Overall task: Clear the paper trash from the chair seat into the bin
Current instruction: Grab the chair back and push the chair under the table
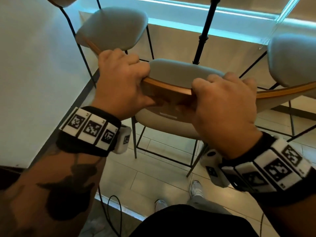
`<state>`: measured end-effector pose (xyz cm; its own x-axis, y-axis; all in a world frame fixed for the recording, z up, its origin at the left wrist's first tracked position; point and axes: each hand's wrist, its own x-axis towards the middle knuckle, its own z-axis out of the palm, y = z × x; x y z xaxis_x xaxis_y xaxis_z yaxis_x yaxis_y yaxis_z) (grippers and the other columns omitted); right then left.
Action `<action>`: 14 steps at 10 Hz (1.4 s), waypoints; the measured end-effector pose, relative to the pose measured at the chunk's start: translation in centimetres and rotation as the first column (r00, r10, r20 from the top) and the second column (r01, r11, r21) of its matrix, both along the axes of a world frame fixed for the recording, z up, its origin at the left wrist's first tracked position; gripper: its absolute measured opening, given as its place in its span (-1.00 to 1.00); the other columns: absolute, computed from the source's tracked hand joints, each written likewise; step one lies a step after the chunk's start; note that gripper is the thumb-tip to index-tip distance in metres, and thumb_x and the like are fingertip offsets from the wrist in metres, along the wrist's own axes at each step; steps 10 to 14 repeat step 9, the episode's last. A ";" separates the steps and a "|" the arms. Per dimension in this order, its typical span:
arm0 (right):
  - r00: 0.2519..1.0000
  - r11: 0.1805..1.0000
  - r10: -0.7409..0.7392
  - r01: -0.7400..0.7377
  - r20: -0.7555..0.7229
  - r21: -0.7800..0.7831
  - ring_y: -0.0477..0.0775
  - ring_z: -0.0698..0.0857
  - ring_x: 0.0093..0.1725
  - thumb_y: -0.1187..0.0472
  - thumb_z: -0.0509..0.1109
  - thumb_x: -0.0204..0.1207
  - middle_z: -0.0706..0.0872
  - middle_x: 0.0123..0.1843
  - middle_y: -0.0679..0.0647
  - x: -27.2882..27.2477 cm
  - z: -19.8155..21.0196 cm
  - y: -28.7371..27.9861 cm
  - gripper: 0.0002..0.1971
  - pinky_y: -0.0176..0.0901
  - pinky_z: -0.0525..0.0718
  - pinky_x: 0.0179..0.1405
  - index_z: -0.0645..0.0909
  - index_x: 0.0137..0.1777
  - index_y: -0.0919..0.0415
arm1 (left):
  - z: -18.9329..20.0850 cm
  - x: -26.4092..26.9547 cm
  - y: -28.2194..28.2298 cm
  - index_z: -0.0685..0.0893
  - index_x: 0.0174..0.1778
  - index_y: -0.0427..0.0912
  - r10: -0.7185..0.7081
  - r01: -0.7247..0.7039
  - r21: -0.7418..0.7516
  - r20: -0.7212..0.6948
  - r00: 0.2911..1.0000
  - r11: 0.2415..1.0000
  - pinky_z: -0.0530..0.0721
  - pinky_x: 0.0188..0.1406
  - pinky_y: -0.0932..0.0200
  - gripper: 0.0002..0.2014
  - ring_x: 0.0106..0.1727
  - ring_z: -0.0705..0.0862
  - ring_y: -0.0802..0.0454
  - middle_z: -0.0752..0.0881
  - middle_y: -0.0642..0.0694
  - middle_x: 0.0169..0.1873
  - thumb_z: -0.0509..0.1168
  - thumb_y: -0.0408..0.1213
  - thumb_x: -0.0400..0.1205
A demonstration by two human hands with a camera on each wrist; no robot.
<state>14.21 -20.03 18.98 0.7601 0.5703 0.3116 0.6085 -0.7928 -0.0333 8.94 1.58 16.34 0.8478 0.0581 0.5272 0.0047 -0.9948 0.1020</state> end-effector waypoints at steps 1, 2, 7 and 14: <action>1.000 1.000 -0.016 0.016 0.004 0.025 0.31 0.67 -0.03 -0.31 0.46 0.43 0.71 -0.23 0.05 2.2 -0.3 0.4 -0.63 0.21 0.46 0.11 0.67 -0.14 0.01 | 0.0 2.3 0.1 0.60 -0.31 -0.05 -0.004 0.005 -0.020 0.024 1.000 1.000 0.46 0.08 -0.22 -0.38 -0.13 0.57 -0.19 0.43 0.04 -0.28 0.42 0.52 0.36; 1.000 0.999 -0.018 0.018 0.007 0.050 0.33 0.68 -0.01 -0.30 0.47 0.43 0.75 -0.20 0.09 4.0 -0.4 1.2 -0.63 0.23 0.47 0.12 0.68 -0.13 0.02 | 0.1 4.4 1.0 0.62 -0.31 -0.06 -0.018 0.019 -0.039 0.020 1.000 0.999 0.44 0.08 -0.21 -0.37 -0.12 0.58 -0.22 0.44 0.02 -0.29 0.44 0.51 0.31; 0.999 0.999 -0.012 0.010 0.036 0.045 0.36 0.66 -0.03 -0.29 0.50 0.44 0.75 -0.18 0.18 11.0 -0.5 2.2 -0.58 0.24 0.47 0.11 0.70 -0.09 0.09 | 0.3 11.7 2.2 0.54 -0.28 0.05 -0.042 0.041 -0.038 -0.018 0.999 0.998 0.46 0.19 -0.25 -0.47 -0.06 0.62 -0.25 0.43 0.07 -0.25 0.51 0.41 0.27; 0.995 0.995 0.095 -0.095 -0.002 0.021 0.29 0.59 0.15 -0.38 0.37 0.42 0.73 0.09 0.14 11.3 0.0 0.5 -0.47 0.19 0.40 0.21 0.65 0.15 0.03 | 0.7 11.4 2.3 0.70 -0.05 -0.01 -0.113 0.110 -0.121 -0.021 0.993 0.987 0.39 0.33 -0.15 -0.38 0.15 0.62 -0.18 0.60 0.03 -0.05 0.53 0.44 0.27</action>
